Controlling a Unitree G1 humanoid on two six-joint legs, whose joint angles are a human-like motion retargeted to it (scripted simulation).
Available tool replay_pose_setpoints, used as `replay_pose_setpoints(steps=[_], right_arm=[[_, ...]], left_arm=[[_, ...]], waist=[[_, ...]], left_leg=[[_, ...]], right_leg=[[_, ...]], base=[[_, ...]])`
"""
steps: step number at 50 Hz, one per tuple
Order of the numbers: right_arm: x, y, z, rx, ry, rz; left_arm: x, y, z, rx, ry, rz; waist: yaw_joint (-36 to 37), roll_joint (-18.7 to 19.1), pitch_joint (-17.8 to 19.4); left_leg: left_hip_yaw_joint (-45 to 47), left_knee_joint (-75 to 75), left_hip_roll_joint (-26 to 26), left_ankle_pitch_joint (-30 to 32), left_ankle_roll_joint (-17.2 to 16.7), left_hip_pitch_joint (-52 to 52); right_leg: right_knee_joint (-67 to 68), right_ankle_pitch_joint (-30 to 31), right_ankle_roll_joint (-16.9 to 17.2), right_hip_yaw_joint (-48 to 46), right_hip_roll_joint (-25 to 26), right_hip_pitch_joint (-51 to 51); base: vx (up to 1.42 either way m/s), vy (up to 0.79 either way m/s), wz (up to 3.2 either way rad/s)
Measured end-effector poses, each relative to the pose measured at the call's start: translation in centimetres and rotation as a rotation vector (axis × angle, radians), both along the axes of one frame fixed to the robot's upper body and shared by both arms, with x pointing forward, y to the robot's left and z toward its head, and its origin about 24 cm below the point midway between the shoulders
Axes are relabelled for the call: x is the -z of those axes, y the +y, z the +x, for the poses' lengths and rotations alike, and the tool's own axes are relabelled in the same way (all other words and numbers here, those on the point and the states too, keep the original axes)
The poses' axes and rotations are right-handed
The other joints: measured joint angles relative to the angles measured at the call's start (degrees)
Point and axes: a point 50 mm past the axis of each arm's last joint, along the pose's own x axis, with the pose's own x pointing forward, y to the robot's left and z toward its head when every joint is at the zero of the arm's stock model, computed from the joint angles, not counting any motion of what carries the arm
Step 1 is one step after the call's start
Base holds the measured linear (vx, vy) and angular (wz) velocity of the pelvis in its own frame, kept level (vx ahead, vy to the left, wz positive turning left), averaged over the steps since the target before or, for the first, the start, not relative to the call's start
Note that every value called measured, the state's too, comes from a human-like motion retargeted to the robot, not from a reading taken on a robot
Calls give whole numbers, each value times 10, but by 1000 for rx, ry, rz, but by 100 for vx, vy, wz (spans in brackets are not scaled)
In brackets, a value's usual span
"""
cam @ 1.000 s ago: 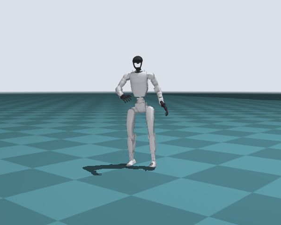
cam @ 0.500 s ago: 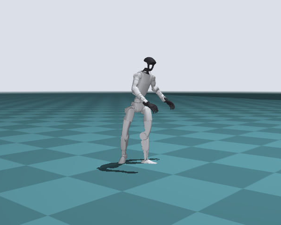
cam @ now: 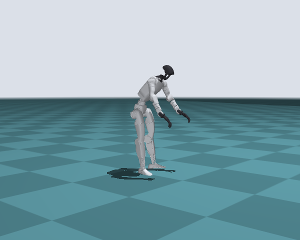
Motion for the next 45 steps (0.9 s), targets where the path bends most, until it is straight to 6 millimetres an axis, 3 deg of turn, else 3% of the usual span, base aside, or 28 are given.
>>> replay_pose_setpoints(steps=[2,4,5,7,8,10,12,14,17,20,22,24,26,28,31,33,35,38,42,45], right_arm=[[-14,10,7,-19,-25,-9],[-22,16,9,-42,-50,4],[-28,17,10,-52,-84,5],[-28,14,9,-68,-109,-34],[-30,13,9,-74,-119,-46],[-33,9,9,-74,-120,-65],[-31,8,10,-54,-98,-38],[-30,3,9,-31,-88,-26],[-26,-8,7,-7,-72,-62],[-26,-17,7,22,-96,-131],[-27,-19,8,38,-100,-154],[-25,-19,7,45,-94,-131],[-24,-12,9,41,-80,-105],[-33,-1,13,34,-93,-86],[-35,6,15,19,-98,-118],[-37,12,17,-3,-94,-129],[-35,9,16,-12,-81,-164],[-35,1,14,-13,-78,-160],[-28,-8,10,27,-76,-101],[-30,-13,9,15,-106,-159]], left_arm=[[-13,-72,10,275,-61,106],[-23,-140,2,550,-157,216],[-29,-168,-8,674,-229,282],[-34,-199,-26,833,-348,348],[-36,-203,-30,866,-374,370],[-33,-190,-26,848,-320,379],[-22,-147,-12,714,-149,289],[-9,-91,-3,506,-15,148],[12,-8,-7,112,29,8],[23,39,-20,-156,16,45],[30,35,-18,-160,61,30],[41,12,-12,-89,128,-34],[48,-26,-3,33,171,-98],[41,-76,5,207,160,-167],[31,-152,-3,527,134,-195],[23,-182,-12,687,107,-142],[23,-189,-16,730,83,-79],[31,-146,-9,580,105,-67],[46,-43,-10,230,172,-148],[40,34,-25,-59,138,-64]], waist=[[0,-6,-20],[-7,-5,-16],[-10,-4,-10],[-8,5,-15],[-8,9,-15],[-8,18,-15],[-12,26,-18],[-15,35,-11],[-16,45,0],[-20,49,0],[-28,46,0],[-40,42,0],[-55,32,0],[-71,23,-10],[-85,13,-14],[-90,6,-10],[-86,10,-15],[-78,20,-18],[-64,27,0],[-55,31,0]], left_leg=[[5,0,10,11,0,-52],[5,0,15,15,0,-63],[5,0,16,17,0,-68],[6,0,21,17,0,-66],[8,0,21,18,0,-67],[13,0,21,18,0,-64],[21,0,19,16,0,-58],[26,0,17,12,0,-38],[35,0,16,6,0,-5],[39,0,18,2,0,-2],[38,0,17,1,0,-6],[37,0,15,0,0,-6],[34,0,13,0,0,-11],[32,0,13,5,0,-47],[30,0,14,5,0,-59],[30,0,14,6,0,-62],[31,0,16,6,0,-59],[36,0,18,7,0,-54],[42,0,20,0,0,-6],[46,0,21,1,0,-3]], right_leg=[[-14,16,0,-4,12,-47],[-13,18,0,-9,18,-60],[-11,19,0,-10,21,-65],[-10,16,0,-9,25,-66],[-9,16,0,-8,25,-68],[-9,13,0,-4,25,-67],[-11,11,0,2,23,-63],[-8,5,0,7,21,-47],[-4,-3,0,14,22,-21],[-7,-4,0,19,24,-21],[-7,-5,0,19,23,-25],[-3,-8,0,17,22,-25],[-1,-10,0,17,19,-29],[-10,-2,0,14,18,-59],[-11,-1,0,11,18,-69],[-12,1,0,11,19,-71],[-14,1,0,11,22,-68],[-9,-3,0,13,23,-67],[-4,-13,0,23,27,-26],[-5,-13,0,23,30,-25]], base=[[-4,-21,-7],[-3,-16,-1],[2,-14,-4],[6,-12,-11],[8,-8,-14],[9,-5,-16],[10,-2,-19],[8,-2,-23],[5,-5,-28],[2,-4,-13],[0,0,0],[0,0,0],[-1,2,10],[-1,1,26],[0,-1,7],[0,0,0],[-1,-3,-3],[2,-3,-6],[0,-6,-25],[-4,-7,-8]])
